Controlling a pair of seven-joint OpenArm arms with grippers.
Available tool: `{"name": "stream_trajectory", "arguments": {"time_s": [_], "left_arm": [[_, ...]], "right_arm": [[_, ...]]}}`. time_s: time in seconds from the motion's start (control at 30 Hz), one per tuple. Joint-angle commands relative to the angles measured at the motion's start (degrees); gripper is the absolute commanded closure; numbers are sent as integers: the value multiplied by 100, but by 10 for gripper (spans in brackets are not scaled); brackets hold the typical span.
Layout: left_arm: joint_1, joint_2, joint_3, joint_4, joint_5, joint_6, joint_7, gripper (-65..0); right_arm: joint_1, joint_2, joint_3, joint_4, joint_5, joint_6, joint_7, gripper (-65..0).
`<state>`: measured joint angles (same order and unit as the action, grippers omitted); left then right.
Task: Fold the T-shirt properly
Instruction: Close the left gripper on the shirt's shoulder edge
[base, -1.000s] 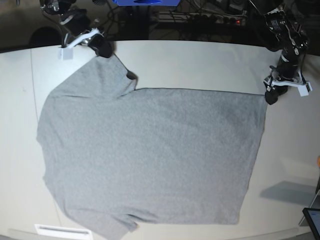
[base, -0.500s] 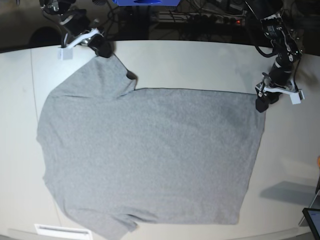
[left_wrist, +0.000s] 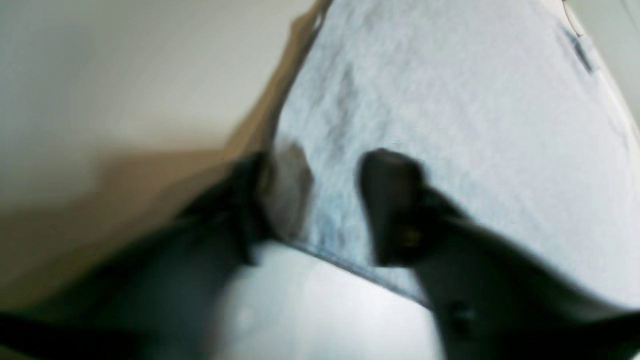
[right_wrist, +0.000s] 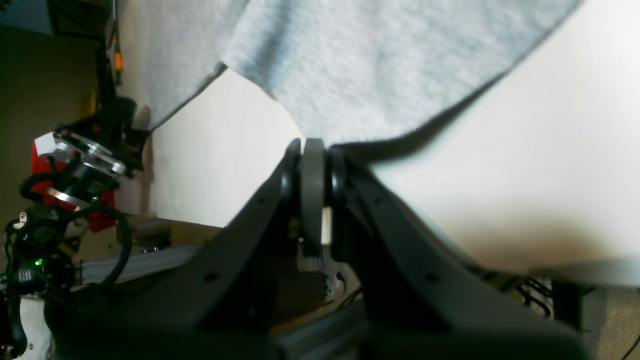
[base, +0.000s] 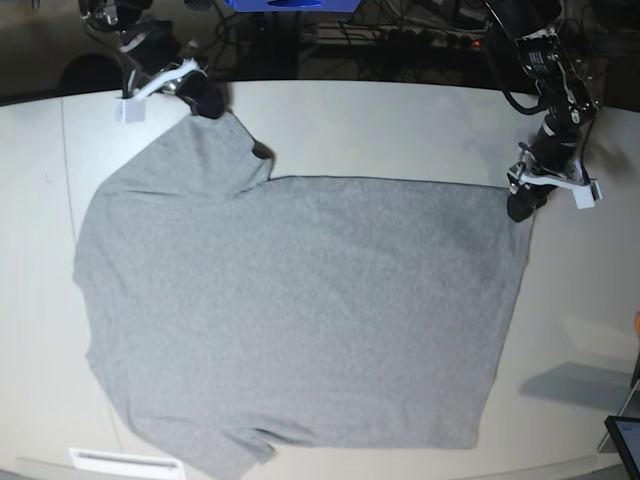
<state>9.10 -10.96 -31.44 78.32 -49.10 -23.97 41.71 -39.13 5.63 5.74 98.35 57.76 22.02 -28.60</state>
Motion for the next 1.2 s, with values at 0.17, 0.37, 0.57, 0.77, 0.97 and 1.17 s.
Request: {"name": "stream_trajectory", "arguments": {"time_s": [0.17, 0.37, 0.57, 0.77, 0.97, 1.17], "left_arm": [[26, -34, 10, 14, 106, 63, 185, -49], [26, -34, 10, 14, 106, 63, 185, -29], [35, -60, 10, 31, 106, 63, 185, 0], [61, -78, 19, 58, 106, 63, 185, 0], [87, -86, 1, 58, 115, 63, 193, 0], [96, -69, -16, 119, 79, 63, 202, 0]], "right_arm": [[41, 22, 11, -230, 66, 70, 51, -3], [41, 22, 11, -239, 66, 70, 51, -3], [32, 171, 2, 7, 66, 79, 51, -3], [41, 171, 2, 122, 66, 79, 51, -3], [6, 180, 2, 508, 57, 79, 51, -3], [-3, 145, 2, 754, -365, 70, 51, -3]]}}
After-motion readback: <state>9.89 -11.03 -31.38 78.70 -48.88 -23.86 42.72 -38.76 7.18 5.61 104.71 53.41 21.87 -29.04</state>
